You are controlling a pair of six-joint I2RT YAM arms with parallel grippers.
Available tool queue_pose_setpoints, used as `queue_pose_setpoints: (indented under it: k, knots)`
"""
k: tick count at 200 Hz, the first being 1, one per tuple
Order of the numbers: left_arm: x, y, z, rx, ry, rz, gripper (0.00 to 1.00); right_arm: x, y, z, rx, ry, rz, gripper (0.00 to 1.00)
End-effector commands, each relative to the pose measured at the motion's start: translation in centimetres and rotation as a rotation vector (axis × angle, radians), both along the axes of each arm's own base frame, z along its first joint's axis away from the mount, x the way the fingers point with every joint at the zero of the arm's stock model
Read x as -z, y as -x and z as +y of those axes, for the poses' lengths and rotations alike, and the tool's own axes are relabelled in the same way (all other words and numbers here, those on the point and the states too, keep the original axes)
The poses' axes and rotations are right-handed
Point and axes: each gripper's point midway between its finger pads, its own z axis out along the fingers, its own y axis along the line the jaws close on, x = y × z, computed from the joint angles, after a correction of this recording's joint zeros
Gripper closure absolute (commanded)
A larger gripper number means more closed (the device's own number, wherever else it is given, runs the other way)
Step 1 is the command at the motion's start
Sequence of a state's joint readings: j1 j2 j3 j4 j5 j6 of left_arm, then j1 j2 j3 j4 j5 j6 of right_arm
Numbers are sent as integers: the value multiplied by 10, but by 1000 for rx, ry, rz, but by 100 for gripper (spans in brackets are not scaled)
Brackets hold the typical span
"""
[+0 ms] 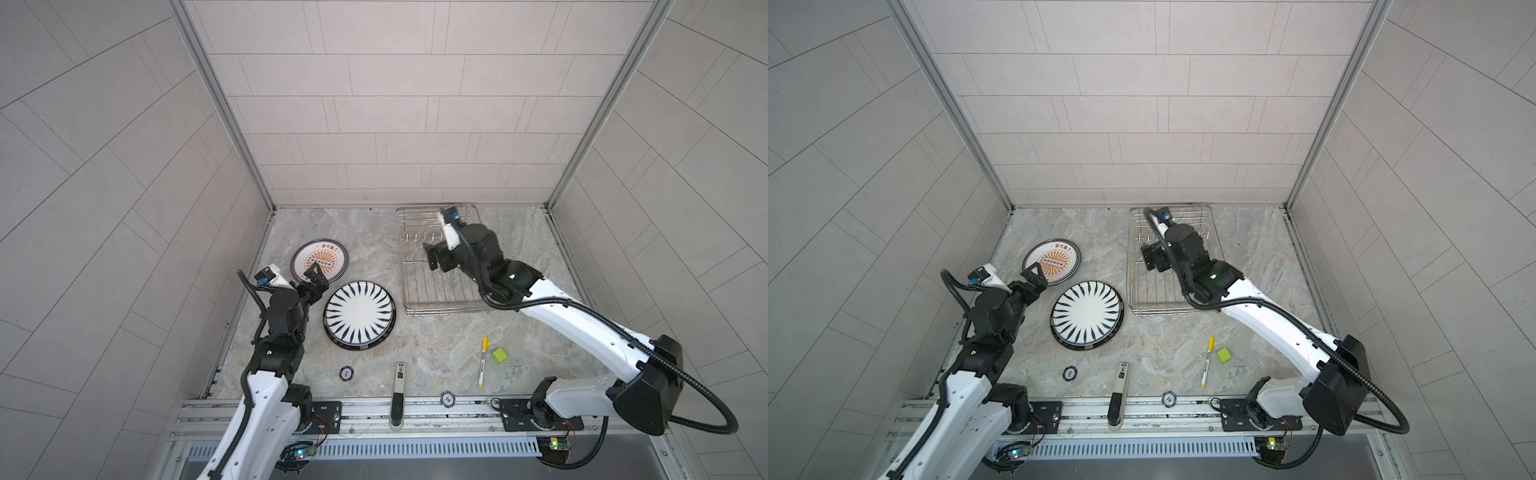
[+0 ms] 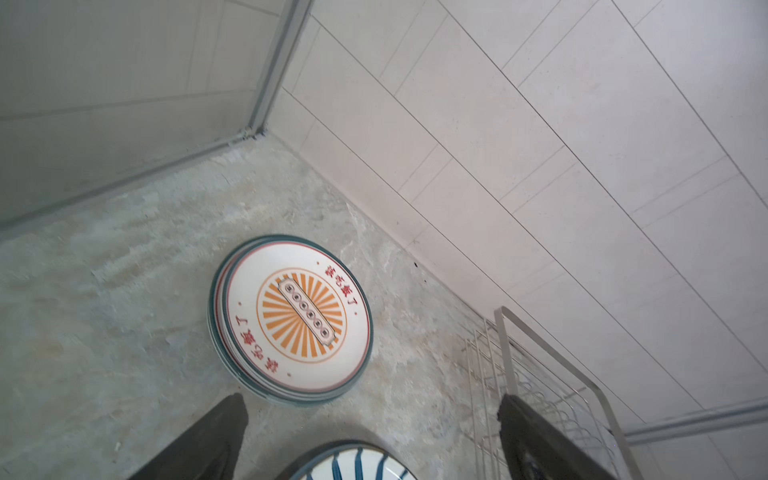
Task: Unload the plates from the dish rack
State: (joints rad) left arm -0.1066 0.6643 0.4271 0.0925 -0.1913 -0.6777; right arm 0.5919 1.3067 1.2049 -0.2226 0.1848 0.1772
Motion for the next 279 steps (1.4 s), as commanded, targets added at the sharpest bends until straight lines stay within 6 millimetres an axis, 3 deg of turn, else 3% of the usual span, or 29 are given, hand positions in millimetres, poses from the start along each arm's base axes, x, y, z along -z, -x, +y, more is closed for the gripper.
queue_pose_setpoints:
  k: [1,18,32,62,92,122,155,180,207,223,244,279]
  knots:
    - [-25,-3,36,-191,-139,11,0,8,-7,-87,244,-106,41,0]
    - [-17,-9,46,-242,-224,61,0,19,-6,-144,414,-99,-32,0]
    - [-11,-10,54,-279,-303,83,0,36,2,-174,511,-20,-69,0]
    - [3,-9,62,-288,-467,171,0,83,11,-215,601,132,-9,3]
    - [39,-12,73,-325,-565,226,0,134,21,-253,757,176,20,4]
    - [67,-28,67,-256,-583,263,0,155,27,-264,809,213,12,4]
    - [97,-45,64,-238,-570,279,0,174,19,-265,798,217,17,4]
    - [97,-56,59,-194,-558,250,0,195,8,-269,778,187,68,5]
    - [108,-65,60,-195,-569,273,0,196,-1,-258,711,161,69,5]
    - [116,-79,45,-99,-601,256,0,198,-2,-251,668,114,-3,5]
    - [128,-86,40,-49,-609,300,0,210,-10,-245,637,136,35,4]
    - [128,-87,38,-50,-622,265,0,217,-10,-228,562,168,16,2]
